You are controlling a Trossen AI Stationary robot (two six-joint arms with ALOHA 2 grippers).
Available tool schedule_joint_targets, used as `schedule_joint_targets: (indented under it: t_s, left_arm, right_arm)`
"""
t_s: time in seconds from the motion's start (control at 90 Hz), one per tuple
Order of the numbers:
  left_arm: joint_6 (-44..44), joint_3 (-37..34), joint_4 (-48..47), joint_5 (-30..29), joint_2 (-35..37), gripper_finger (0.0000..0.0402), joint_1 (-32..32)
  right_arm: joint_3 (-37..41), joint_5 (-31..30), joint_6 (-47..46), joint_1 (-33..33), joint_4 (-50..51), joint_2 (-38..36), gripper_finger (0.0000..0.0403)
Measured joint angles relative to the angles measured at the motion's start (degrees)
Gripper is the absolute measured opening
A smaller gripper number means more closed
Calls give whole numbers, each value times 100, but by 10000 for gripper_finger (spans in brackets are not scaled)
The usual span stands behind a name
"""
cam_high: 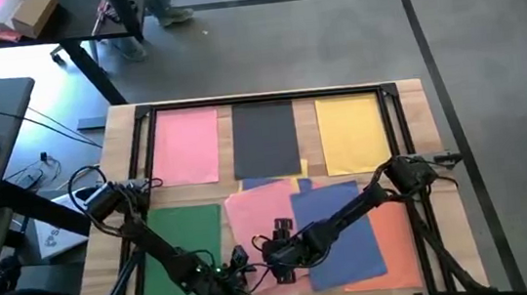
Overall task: Organize paper
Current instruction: Stack the pink color paper on top of the other pink color paper
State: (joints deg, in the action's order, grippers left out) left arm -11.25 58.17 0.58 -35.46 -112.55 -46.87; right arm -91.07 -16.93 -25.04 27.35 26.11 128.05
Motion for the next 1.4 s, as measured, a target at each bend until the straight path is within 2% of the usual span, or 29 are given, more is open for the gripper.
schedule_joint_targets:
  t_s: [0.211, 0.689, 0.778, 1.133, 1.289, 1.4]
  left_arm:
    - [-2, 261, -360, -470, 2, 172, -87]
    - [61, 328, -390, -273, 11, 167, -72]
    - [59, 328, -424, -270, 11, 149, -72]
    - [111, 335, -593, -179, 149, 37, -151]
    - [299, 335, -733, -101, 381, 7, -110]
    - [557, 335, -851, -8, 446, 2, -8]
  right_arm:
    - [-2, -56, 0, 2, 28, 0, 216]
    - [-2, -92, -1, 2, 61, 0, 216]
    - [-2, -92, 0, 2, 62, 0, 216]
    - [-2, -94, -2, 2, 113, 0, 216]
    - [-2, -94, 74, 2, 113, 0, 216]
    - [-4, -68, 242, 34, 126, 0, 216]
